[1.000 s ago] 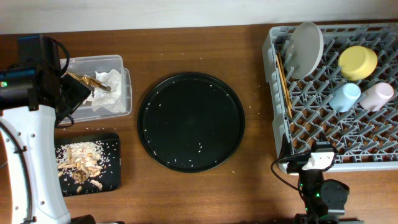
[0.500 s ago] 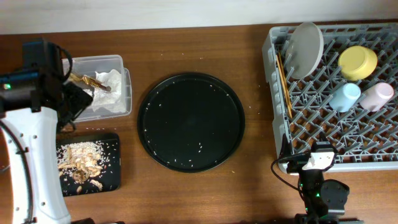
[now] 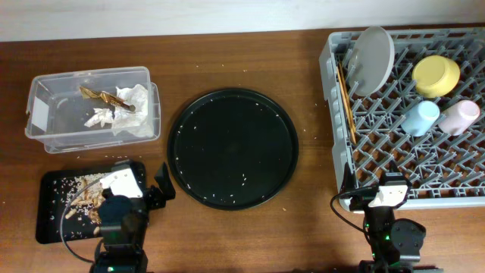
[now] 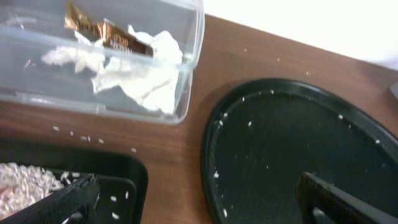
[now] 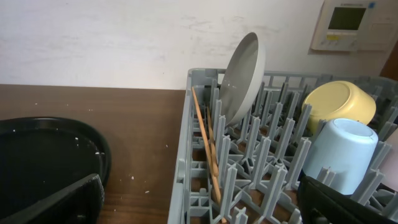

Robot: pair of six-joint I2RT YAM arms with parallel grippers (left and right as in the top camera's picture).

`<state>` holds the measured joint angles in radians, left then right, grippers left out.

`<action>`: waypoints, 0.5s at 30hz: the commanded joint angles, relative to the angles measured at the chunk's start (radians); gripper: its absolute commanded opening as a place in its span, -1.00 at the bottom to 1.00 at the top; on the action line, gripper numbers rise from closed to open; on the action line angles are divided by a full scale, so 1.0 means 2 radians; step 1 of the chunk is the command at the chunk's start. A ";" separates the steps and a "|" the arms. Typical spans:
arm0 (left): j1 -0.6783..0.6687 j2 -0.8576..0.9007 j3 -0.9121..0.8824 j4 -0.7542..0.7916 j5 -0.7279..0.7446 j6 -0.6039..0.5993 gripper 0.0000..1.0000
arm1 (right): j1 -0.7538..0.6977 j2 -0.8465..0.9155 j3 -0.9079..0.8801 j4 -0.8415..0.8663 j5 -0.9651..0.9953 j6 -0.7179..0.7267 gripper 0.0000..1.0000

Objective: Sort waste into correct bins and load items into the dishwasher rack

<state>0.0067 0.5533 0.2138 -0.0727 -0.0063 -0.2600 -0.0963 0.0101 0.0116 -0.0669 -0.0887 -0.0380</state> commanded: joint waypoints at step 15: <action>-0.002 -0.274 -0.103 -0.006 0.003 0.129 0.99 | 0.002 -0.003 -0.003 -0.002 -0.006 -0.002 0.96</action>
<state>0.0067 0.0380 0.0128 -0.0784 -0.0063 -0.0814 -0.0963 0.0101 0.0120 -0.0669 -0.0887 -0.0383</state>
